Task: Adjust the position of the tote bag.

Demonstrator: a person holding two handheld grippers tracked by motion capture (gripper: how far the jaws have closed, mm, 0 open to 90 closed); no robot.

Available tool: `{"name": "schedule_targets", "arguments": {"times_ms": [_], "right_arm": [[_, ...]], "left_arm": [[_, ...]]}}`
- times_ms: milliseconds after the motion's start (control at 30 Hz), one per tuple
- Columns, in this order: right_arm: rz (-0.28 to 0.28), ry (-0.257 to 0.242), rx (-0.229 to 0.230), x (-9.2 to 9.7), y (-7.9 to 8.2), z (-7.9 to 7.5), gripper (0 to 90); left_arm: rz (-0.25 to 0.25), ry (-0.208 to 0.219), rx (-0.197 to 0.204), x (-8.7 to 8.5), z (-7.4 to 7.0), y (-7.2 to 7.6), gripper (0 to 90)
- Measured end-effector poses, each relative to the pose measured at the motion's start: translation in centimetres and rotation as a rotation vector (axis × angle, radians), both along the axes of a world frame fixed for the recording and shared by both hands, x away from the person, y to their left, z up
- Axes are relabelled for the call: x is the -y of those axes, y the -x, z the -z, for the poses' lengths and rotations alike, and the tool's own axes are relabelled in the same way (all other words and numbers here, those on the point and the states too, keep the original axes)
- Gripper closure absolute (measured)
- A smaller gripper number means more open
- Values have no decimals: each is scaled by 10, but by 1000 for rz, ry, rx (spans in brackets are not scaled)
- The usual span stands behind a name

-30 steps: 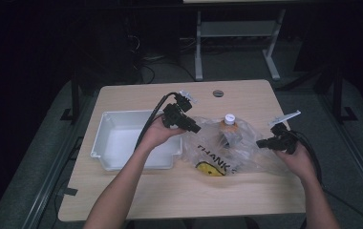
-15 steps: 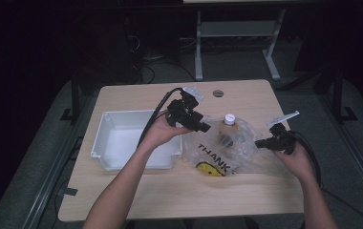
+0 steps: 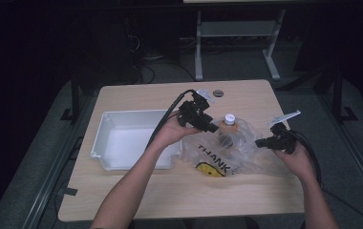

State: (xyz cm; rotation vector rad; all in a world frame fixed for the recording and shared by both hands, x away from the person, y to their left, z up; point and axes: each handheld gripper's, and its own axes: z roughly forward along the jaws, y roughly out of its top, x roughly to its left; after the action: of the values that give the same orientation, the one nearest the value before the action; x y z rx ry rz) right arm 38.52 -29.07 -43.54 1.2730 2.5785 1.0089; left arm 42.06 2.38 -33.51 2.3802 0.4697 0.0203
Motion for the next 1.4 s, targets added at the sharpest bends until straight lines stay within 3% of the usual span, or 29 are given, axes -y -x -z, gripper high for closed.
{"name": "schedule_targets", "arguments": {"times_ms": [200,367,767,1067,1400], "right_arm": [[-3,1,8,2,0,-1,890],[5,-5,3,0,1,-1,890],[7,8,1,0,-1,2,887],[18,11,2,3,-3,3,884],[25,9,-4,2,-3,4,883]], "left_arm": [[11,-50,20,7,10,1,737],[21,-68,1,5,18,4,892],[5,-134,-30,-5,40,14,899],[-13,-170,-19,-4,49,26,899],[-36,-172,-20,-6,58,36,899]]}}
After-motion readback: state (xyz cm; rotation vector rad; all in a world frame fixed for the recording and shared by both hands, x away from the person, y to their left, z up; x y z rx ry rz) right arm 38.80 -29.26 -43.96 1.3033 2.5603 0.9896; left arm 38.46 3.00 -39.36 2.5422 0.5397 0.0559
